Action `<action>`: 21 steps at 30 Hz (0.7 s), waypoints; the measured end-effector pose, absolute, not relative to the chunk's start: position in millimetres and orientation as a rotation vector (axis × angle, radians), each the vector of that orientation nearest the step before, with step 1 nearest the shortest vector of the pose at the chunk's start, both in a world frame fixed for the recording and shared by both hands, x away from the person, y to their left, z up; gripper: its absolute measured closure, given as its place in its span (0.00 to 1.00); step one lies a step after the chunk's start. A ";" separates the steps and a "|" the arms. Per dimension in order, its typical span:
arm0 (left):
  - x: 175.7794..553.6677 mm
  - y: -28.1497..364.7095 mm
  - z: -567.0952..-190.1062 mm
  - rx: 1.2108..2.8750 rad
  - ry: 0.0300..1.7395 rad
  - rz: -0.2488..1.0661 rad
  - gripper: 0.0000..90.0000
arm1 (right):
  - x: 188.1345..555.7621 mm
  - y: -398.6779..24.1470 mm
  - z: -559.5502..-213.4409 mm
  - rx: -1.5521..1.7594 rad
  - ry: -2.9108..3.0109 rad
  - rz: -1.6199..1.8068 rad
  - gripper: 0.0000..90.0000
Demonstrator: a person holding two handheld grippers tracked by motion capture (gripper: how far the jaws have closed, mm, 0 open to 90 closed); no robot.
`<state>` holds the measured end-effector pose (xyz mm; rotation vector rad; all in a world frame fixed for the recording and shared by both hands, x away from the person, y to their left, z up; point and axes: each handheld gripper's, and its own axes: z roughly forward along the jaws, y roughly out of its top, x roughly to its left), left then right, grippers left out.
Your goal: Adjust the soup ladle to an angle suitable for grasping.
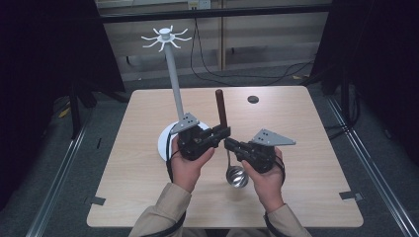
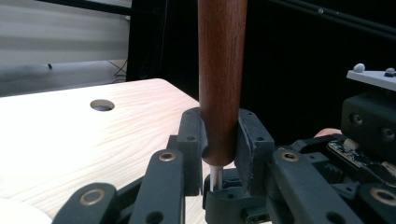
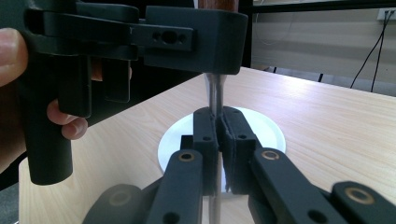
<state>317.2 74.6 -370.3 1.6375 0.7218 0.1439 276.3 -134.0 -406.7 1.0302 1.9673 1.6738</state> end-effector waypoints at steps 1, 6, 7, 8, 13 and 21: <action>317.5 74.5 -370.1 1.638 0.712 0.143 0.82 | 276.4 -133.9 -406.8 1.031 1.967 1.675 0.95; 317.6 75.7 -368.0 1.652 0.697 0.161 0.82 | 276.1 -134.4 -404.9 1.024 1.951 1.660 0.87; 318.2 77.0 -367.7 1.657 0.693 0.166 0.82 | 276.6 -135.1 -404.5 1.028 1.951 1.657 0.83; 318.7 77.5 -367.8 1.650 0.693 0.164 0.82 | 276.7 -137.4 -404.0 1.036 1.947 1.641 0.76; 321.5 84.7 -363.3 1.648 0.705 0.162 0.82 | 275.8 -151.8 -405.9 1.072 1.942 1.603 0.59; 325.7 93.0 -350.7 1.664 0.692 0.190 0.82 | 273.7 -179.7 -427.1 1.151 1.996 1.471 0.31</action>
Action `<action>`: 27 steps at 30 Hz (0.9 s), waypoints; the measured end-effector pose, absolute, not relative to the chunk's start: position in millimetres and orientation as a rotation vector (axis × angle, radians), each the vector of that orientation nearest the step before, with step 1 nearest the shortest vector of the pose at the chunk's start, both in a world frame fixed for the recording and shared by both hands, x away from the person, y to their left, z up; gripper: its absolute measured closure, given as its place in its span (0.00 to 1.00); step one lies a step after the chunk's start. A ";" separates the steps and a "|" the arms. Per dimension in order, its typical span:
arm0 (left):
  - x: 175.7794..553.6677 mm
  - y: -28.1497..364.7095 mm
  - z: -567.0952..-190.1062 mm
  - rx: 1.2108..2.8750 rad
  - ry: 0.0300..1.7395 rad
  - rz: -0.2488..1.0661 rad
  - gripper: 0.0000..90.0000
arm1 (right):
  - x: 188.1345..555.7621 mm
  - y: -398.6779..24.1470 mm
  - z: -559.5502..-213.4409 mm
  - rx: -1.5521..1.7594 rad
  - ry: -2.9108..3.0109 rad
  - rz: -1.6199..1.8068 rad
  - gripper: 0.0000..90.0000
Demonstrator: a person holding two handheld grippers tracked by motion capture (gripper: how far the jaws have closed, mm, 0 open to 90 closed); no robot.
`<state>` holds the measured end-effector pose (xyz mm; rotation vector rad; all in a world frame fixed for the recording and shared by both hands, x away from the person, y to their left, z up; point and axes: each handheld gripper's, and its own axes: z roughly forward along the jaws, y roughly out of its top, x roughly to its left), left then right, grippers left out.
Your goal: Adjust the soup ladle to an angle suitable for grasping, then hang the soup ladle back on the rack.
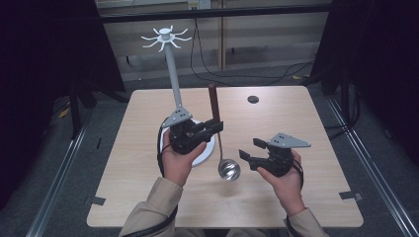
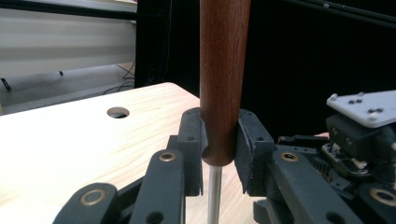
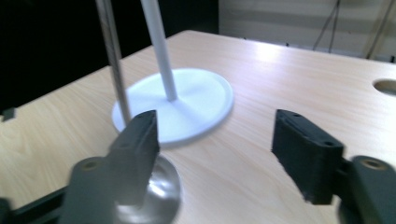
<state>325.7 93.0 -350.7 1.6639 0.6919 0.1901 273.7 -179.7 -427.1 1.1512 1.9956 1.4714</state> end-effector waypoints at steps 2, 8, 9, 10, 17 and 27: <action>326.6 94.9 -347.5 1.664 0.683 0.200 0.82 | 274.3 -183.5 -431.1 1.171 2.009 1.454 0.25; 327.6 98.9 -339.1 1.672 0.682 0.211 0.82 | 276.2 -190.5 -441.7 1.219 2.036 1.411 0.10; 327.5 99.6 -337.9 1.673 0.686 0.214 0.82 | 276.7 -190.8 -442.7 1.227 2.037 1.408 0.09; 327.9 100.3 -336.9 1.670 0.682 0.211 0.82 | 277.0 -191.1 -443.3 1.236 2.033 1.408 0.07; 331.0 105.1 -329.2 1.678 0.681 0.214 0.82 | 277.5 -190.7 -444.4 1.241 2.050 1.413 0.04; 336.8 114.3 -312.0 1.666 0.676 0.232 0.82 | 277.6 -191.6 -447.3 1.241 2.077 1.409 0.02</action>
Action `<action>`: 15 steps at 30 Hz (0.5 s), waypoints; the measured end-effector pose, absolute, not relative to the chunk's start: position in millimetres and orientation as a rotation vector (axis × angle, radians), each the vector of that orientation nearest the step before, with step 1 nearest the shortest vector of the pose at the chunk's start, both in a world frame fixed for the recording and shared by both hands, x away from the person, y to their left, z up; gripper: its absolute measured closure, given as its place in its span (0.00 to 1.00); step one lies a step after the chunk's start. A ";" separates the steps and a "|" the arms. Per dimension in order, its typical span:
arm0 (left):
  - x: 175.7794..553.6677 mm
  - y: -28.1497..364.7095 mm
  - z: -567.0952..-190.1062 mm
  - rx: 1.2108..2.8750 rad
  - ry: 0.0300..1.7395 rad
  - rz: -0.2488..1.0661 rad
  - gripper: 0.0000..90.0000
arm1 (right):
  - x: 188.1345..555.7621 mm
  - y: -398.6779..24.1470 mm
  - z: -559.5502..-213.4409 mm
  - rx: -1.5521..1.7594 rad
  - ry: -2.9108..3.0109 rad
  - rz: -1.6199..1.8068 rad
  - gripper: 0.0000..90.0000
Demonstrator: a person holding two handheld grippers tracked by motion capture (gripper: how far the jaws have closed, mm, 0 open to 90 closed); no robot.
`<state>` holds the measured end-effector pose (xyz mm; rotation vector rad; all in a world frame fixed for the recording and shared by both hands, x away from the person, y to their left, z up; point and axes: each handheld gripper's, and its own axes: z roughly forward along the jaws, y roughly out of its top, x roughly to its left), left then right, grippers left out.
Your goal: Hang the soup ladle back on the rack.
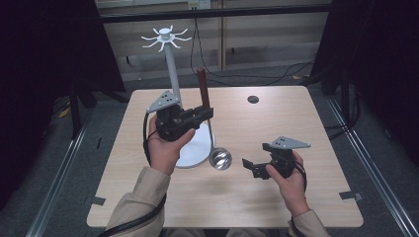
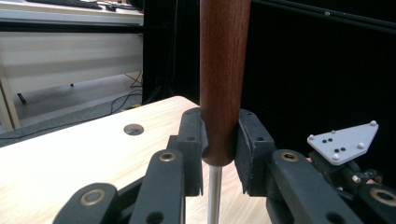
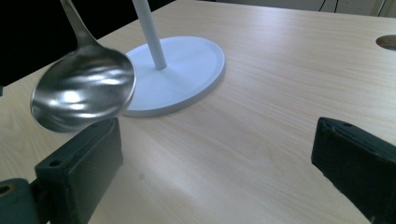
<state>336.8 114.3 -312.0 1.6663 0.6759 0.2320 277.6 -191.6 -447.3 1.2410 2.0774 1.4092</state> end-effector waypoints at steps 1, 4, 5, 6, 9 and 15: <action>337.9 115.0 -310.4 1.663 0.669 0.233 0.82 | 277.8 -191.7 -448.1 1.241 2.083 1.401 0.02; 339.9 117.0 -306.4 1.669 0.665 0.237 0.82 | 277.9 -191.0 -451.1 1.242 2.097 1.385 0.02; 340.5 117.7 -305.1 1.669 0.667 0.234 0.82 | 277.9 -190.7 -452.0 1.243 2.102 1.383 0.02; 341.4 117.8 -304.2 1.657 0.665 0.227 0.82 | 277.7 -190.5 -452.5 1.243 2.104 1.379 0.02; 343.7 120.4 -300.6 1.661 0.662 0.225 0.82 | 276.0 -191.0 -452.5 1.241 2.106 1.378 0.03; 347.8 123.9 -293.5 1.650 0.661 0.231 0.82 | 274.8 -192.0 -452.0 1.247 2.096 1.385 0.03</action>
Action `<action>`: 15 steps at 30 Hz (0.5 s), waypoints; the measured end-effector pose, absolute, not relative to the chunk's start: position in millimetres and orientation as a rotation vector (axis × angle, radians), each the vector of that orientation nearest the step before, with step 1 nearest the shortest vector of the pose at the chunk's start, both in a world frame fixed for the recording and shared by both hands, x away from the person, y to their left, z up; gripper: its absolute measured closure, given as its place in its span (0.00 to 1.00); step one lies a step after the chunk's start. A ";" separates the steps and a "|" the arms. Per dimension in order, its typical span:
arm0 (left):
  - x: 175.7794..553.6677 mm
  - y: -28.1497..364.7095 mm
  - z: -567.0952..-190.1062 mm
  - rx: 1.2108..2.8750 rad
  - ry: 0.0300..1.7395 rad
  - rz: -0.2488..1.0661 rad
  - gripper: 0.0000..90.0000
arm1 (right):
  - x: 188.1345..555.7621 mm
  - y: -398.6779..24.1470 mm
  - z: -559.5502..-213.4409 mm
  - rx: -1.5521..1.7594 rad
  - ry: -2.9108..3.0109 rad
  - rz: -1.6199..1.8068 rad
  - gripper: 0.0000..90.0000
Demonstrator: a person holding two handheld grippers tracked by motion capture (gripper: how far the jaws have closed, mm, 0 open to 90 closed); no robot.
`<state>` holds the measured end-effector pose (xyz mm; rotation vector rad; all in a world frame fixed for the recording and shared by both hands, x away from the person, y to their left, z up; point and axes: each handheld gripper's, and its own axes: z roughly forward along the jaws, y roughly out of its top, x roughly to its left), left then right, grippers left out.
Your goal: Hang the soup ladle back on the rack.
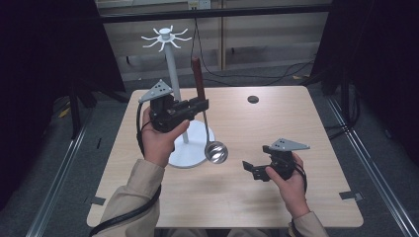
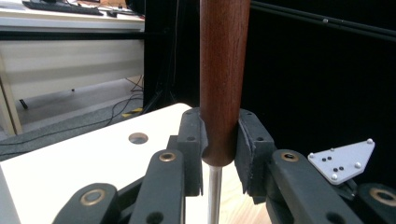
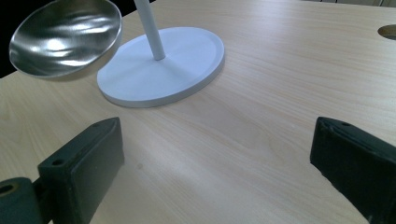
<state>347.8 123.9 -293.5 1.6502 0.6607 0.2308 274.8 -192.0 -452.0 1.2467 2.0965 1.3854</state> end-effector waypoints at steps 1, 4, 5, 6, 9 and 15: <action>348.1 124.7 -292.4 1.653 0.662 0.234 0.82 | 274.8 -191.8 -452.1 1.245 2.098 1.385 0.03; 349.4 126.7 -288.9 1.645 0.662 0.238 0.82 | 274.9 -191.5 -451.6 1.244 2.097 1.389 0.03; 349.8 127.6 -287.5 1.647 0.663 0.243 0.82 | 274.9 -191.4 -451.2 1.243 2.096 1.391 0.03; 350.6 128.1 -286.4 1.644 0.663 0.241 0.82 | 274.7 -191.3 -450.9 1.245 2.097 1.390 0.03; 352.7 131.2 -282.7 1.639 0.665 0.245 0.82 | 274.4 -191.2 -450.0 1.244 2.097 1.396 0.03; 356.4 135.6 -274.5 1.616 0.670 0.250 0.82 | 274.4 -193.2 -449.1 1.245 2.090 1.402 0.03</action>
